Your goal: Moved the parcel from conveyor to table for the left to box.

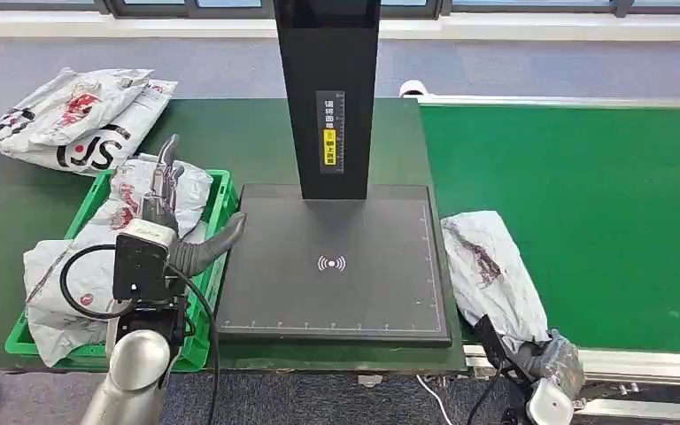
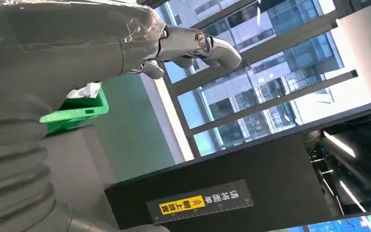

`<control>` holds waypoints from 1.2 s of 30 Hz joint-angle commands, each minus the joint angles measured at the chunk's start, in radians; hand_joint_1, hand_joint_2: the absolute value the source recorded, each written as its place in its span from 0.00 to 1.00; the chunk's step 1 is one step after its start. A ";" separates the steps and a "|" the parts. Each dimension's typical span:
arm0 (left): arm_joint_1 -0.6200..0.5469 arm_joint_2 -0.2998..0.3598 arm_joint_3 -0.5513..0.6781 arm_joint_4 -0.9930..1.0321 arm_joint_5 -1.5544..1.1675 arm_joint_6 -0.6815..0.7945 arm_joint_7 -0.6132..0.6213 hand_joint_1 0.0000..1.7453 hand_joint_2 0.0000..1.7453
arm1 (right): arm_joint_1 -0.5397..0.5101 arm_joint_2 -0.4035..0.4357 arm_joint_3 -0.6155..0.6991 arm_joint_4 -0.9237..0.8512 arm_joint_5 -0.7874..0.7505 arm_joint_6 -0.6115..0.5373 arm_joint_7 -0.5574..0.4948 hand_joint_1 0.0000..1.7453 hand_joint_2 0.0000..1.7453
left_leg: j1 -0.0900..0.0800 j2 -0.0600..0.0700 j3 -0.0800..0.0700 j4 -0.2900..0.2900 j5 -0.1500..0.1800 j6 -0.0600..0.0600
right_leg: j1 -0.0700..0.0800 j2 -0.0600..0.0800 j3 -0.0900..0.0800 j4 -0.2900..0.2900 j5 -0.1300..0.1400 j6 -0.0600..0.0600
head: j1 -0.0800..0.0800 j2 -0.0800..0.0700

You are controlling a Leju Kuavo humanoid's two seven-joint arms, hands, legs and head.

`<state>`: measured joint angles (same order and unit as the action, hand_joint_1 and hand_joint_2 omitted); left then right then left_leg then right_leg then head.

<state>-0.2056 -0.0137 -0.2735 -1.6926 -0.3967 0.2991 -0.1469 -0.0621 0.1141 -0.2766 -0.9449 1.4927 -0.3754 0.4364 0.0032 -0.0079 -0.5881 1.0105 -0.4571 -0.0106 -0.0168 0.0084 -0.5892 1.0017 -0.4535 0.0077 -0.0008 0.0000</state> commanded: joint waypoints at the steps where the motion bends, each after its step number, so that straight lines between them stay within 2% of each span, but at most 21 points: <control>1: -0.012 0.007 -0.047 0.027 0.006 -0.002 0.006 0.00 1.00 | -0.004 0.010 -0.063 0.003 -0.004 0.012 -0.005 1.00 1.00 | 0.000 -0.001 0.001 -0.001 0.000 0.000 | 0.001 -0.002 0.002 -0.001 0.000 -0.001 | 0.000 0.000; 34: -0.012 0.007 -0.047 0.027 0.006 -0.002 0.006 0.00 1.00 | -0.004 0.010 -0.063 0.003 -0.004 0.012 -0.005 1.00 1.00 | 0.000 -0.001 0.001 -0.001 0.000 0.000 | 0.000 -0.002 0.002 -0.001 0.000 -0.001 | 0.000 0.000; 35: -0.049 -0.018 -0.078 0.078 0.062 -0.035 -0.061 0.00 1.00 | -0.033 0.222 -0.113 -0.374 -0.381 -0.323 -0.382 1.00 1.00 | 0.001 -0.001 0.002 -0.002 0.000 0.000 | 0.001 -0.003 0.003 -0.002 0.000 -0.001 | 0.000 0.000; 36: -0.069 -0.031 -0.095 0.105 0.059 -0.020 -0.067 0.00 1.00 | -0.091 0.225 -0.014 -0.625 -0.521 -0.323 -0.634 1.00 1.00 | 0.000 0.002 0.000 0.000 0.000 0.000 | 0.000 0.001 -0.001 0.001 0.000 -0.001 | 0.000 0.000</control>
<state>-0.2056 -0.0137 -0.2735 -1.6930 -0.3967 0.2991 -0.1469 -0.0572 0.1141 -0.2766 -0.9472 1.4924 -0.3757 0.4357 0.0032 -0.0079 -0.5882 1.0104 -0.4570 -0.0106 -0.0168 0.0084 -0.5889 1.0018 -0.4534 0.0077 -0.0008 0.0000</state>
